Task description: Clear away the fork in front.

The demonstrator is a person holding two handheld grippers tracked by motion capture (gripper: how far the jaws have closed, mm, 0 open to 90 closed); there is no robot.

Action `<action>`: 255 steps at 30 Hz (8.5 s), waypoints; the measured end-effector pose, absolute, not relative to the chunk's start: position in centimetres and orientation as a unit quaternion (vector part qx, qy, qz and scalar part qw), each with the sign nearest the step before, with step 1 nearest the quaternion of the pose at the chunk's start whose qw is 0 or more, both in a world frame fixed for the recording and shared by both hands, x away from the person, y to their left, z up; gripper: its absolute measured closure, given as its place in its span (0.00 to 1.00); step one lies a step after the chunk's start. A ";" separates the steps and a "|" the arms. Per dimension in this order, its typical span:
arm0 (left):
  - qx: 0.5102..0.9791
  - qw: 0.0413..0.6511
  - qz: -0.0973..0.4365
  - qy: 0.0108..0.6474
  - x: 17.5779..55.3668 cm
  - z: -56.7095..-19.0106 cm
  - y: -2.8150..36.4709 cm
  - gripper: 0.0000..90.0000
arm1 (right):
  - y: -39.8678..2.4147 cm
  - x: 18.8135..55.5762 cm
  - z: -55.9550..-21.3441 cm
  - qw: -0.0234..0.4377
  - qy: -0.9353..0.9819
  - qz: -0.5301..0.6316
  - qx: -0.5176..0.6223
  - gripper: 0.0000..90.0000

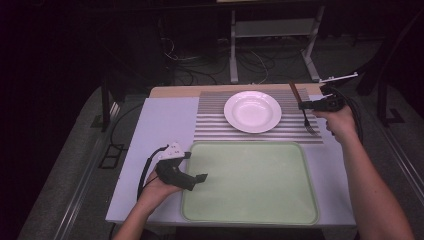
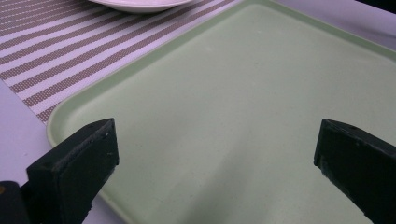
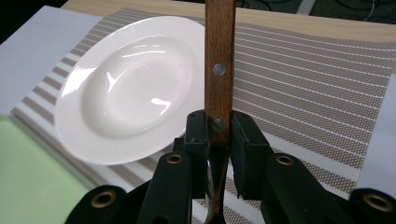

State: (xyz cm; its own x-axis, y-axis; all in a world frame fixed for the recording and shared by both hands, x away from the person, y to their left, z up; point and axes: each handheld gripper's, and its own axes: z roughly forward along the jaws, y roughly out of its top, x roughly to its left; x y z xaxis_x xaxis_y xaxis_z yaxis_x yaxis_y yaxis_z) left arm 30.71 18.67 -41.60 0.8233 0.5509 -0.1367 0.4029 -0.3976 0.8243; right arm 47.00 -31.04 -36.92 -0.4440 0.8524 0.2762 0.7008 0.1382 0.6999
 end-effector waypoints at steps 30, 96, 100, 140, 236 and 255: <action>0.825 0.477 0.079 0.293 30.8 -41.5 18.7 0.00 | -25.2 35.3 -37.3 0.095 0.793 0.453 0.395 0.86; 0.805 0.539 0.039 0.244 34.2 -36.9 5.8 0.06 | -20.0 31.2 -38.9 0.043 0.812 0.493 0.309 0.86; 0.804 0.541 0.036 0.246 34.1 -36.9 5.7 0.09 | -19.4 31.1 -39.0 0.042 0.813 0.494 0.304 0.86; 0.772 0.572 -0.042 0.272 33.7 -36.8 5.6 0.84 | -17.5 30.0 -38.3 0.082 0.812 0.507 0.277 0.86; 0.801 0.503 0.018 0.323 34.3 -37.1 16.9 0.85 | -27.7 27.7 -44.2 0.125 0.796 0.458 0.376 0.07; 0.774 0.478 -0.014 0.415 37.2 -42.2 17.7 0.78 | -27.4 27.7 -44.3 0.124 0.802 0.455 0.367 0.07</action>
State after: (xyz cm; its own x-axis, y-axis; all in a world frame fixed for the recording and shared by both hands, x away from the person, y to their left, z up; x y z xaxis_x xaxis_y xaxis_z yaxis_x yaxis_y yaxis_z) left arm 37.19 17.72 -42.22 0.6549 0.6289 -0.4191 0.6565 -0.1986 0.7277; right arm 27.66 -27.45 -44.27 -0.6995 0.7018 0.1346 0.4752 0.3162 0.8211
